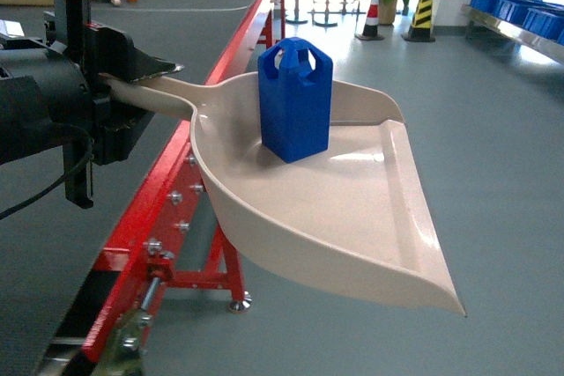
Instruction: Place part in tray to right shelf
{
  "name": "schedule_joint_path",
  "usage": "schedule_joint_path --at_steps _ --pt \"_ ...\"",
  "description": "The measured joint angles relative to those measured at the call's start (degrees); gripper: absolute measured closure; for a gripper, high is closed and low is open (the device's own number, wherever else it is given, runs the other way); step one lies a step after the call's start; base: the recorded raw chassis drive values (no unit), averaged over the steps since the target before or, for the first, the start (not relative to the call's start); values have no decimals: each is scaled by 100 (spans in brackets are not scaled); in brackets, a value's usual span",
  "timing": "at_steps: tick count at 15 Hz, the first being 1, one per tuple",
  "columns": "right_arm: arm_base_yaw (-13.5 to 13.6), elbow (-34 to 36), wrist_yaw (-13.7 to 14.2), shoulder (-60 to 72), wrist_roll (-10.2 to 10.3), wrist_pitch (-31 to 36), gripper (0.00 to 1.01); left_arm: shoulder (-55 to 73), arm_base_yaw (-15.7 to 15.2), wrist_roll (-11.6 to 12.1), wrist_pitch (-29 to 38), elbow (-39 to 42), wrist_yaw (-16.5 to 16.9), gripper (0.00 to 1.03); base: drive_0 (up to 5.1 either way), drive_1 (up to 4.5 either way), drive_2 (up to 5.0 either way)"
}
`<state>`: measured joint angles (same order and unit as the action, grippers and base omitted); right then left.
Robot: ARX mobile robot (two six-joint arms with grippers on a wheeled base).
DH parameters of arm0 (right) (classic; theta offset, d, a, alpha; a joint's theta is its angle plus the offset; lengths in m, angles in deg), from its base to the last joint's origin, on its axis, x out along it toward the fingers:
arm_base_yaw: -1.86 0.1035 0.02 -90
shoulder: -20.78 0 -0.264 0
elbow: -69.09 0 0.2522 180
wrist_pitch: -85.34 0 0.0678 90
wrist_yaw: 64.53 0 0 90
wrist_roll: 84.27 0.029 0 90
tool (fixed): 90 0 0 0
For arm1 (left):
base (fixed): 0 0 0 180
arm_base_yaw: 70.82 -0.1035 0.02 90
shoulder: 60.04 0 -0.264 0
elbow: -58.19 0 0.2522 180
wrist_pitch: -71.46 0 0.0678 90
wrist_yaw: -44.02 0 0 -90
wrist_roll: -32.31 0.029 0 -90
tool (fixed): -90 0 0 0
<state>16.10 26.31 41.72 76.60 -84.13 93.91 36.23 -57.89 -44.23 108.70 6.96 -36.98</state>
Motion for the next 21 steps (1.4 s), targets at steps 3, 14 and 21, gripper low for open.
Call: schedule_joint_path --at_steps 3,14,21 --pt "2 0 -2 -4 0 4 3 0 0 4 -9 0 -2 87 501 -240 -240" --pt "2 0 -13 -4 0 2 3 0 0 4 2 0 -2 88 501 -240 -240" --pt "2 0 -13 2 0 4 3 0 0 2 4 0 -2 88 496 -242 -242"
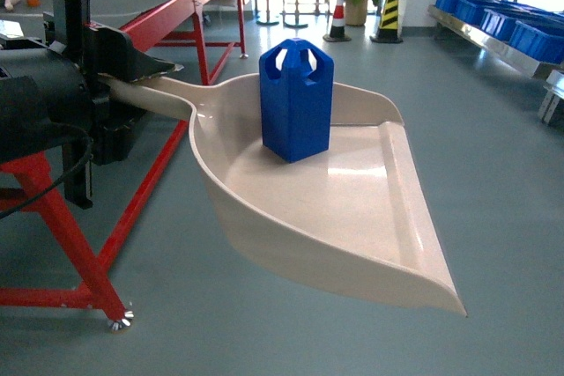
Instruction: Place part in tray to right shelf
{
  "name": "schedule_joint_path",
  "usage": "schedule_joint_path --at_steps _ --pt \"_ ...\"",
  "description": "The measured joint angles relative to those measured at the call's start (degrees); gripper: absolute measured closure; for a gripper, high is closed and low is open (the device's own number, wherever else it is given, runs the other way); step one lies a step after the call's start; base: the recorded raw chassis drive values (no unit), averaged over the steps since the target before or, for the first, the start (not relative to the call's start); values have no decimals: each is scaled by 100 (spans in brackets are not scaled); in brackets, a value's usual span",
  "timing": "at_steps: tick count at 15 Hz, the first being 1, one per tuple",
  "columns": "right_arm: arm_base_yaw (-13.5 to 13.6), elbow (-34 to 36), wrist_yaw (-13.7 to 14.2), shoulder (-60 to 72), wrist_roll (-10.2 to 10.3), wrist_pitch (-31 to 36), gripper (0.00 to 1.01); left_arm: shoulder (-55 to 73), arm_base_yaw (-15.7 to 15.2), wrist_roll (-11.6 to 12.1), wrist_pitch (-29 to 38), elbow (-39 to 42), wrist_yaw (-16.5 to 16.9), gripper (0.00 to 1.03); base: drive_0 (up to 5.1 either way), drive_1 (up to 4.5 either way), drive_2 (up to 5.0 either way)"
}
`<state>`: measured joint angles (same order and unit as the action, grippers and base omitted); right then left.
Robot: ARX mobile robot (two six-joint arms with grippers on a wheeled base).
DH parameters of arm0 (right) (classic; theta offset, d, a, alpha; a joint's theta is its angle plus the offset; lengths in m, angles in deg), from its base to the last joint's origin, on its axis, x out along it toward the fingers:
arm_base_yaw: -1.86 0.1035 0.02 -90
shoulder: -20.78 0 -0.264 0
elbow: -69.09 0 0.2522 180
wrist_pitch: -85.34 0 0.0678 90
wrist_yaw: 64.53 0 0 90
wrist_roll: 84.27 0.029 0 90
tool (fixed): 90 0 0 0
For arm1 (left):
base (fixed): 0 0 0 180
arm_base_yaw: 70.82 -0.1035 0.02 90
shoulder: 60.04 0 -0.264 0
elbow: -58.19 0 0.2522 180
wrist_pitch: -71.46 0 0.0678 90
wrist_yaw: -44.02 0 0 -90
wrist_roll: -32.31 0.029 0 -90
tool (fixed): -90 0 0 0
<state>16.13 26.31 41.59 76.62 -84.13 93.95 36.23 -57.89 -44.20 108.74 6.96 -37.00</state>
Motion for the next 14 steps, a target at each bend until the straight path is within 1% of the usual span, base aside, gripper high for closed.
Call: schedule_joint_path --at_steps 5,6,8,14 --pt "-2 0 7 -9 0 -11 3 0 48 0 -13 0 11 88 491 -158 -318" --pt "-9 0 39 -9 0 -2 3 0 66 -2 -2 0 66 88 490 -137 -337" --pt "0 0 11 -4 0 -7 3 0 20 0 -13 0 4 88 490 -137 -337" --pt "0 0 7 -7 0 20 3 0 9 0 9 0 0 88 490 -137 -337"
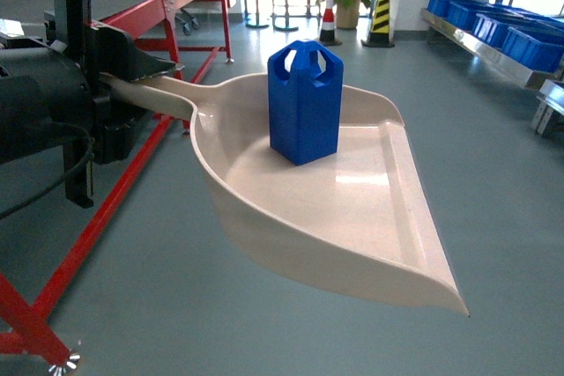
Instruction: Place part in tray to right shelf
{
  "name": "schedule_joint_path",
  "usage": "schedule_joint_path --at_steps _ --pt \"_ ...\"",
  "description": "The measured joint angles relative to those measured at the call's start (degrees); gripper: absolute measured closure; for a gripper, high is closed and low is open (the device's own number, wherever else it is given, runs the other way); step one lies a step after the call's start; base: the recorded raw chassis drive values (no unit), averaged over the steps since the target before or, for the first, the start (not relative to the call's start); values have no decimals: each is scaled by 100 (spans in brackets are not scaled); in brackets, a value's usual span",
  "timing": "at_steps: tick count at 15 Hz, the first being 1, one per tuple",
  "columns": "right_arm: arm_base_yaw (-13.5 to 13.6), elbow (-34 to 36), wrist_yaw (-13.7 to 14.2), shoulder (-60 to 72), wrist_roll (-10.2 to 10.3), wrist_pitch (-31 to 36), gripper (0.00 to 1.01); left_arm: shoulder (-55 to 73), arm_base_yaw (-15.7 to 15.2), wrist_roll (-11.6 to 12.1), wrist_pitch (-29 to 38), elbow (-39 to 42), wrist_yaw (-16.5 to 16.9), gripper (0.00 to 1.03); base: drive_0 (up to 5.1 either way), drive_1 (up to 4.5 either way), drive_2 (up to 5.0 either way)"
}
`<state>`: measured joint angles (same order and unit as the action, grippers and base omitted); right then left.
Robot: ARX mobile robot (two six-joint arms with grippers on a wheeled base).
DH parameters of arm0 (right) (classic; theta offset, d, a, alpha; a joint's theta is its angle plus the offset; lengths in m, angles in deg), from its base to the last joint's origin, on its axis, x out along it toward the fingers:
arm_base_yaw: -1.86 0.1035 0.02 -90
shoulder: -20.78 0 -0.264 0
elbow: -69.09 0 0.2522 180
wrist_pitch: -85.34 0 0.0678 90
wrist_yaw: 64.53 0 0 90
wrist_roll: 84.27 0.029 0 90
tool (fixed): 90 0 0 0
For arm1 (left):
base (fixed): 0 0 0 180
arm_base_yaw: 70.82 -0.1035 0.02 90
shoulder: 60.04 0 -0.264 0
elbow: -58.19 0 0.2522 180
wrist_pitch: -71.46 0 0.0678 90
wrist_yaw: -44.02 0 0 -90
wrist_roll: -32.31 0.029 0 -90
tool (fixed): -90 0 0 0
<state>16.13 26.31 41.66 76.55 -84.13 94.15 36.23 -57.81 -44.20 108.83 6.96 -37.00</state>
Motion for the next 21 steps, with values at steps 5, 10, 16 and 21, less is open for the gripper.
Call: schedule_joint_path --at_steps 5,10,16,21 --pt "0 0 2 2 0 -7 3 2 -7 0 -28 0 -7 88 490 -137 -337" --pt "-2 0 4 0 0 4 3 0 -11 -2 7 2 4 88 192 197 -395" --pt "-2 2 4 7 0 -28 3 2 -11 2 -37 2 -4 88 -9 419 -436" --pt "-2 0 4 2 0 0 3 0 -11 -2 -17 4 -2 88 -6 422 -434"
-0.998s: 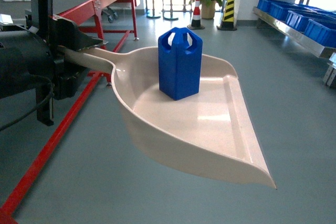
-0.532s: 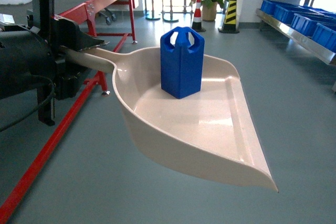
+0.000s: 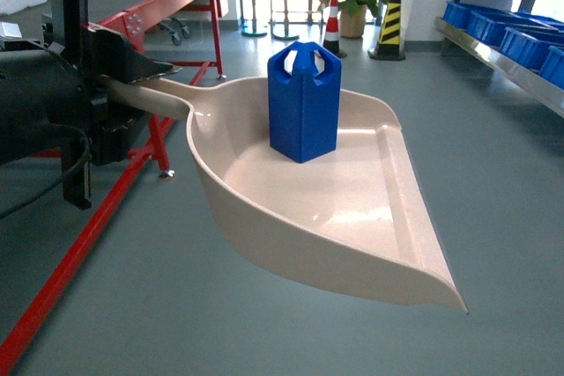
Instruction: Place part in tray to right shelf
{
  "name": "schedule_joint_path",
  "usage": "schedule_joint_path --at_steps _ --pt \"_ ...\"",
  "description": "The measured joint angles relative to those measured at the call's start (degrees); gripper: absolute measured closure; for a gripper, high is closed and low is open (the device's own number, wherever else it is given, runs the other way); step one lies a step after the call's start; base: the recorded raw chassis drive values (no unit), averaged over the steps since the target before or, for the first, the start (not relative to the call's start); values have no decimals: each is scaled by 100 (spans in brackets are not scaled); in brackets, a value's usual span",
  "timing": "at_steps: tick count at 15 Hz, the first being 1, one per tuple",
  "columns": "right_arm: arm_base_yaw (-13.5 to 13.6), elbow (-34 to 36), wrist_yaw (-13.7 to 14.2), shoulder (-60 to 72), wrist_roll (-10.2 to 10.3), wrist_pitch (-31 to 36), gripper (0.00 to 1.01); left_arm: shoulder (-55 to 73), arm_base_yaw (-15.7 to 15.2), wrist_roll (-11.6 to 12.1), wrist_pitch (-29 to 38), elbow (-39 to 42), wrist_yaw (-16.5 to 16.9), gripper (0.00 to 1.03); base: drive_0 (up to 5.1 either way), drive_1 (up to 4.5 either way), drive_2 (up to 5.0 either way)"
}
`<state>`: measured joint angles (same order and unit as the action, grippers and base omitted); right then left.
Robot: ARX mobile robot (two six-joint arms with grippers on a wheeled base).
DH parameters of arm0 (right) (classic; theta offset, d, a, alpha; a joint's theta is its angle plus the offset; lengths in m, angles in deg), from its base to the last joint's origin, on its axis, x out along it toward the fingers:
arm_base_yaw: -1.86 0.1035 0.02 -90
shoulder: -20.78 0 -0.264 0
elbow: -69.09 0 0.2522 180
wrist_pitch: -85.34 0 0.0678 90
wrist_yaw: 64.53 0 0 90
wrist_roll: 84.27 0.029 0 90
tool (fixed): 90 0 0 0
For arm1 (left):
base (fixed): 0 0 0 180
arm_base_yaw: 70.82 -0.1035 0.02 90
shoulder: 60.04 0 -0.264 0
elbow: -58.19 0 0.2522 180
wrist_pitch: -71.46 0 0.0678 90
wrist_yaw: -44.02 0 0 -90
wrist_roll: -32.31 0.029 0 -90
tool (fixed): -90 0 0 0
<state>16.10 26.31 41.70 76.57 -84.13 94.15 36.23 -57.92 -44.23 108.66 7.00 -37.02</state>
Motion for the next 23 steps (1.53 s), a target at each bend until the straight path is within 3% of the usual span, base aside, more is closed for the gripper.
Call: schedule_joint_path --at_steps 23 --pt "2 0 -9 35 0 -50 3 7 0 4 -17 7 13 89 1 433 -430"
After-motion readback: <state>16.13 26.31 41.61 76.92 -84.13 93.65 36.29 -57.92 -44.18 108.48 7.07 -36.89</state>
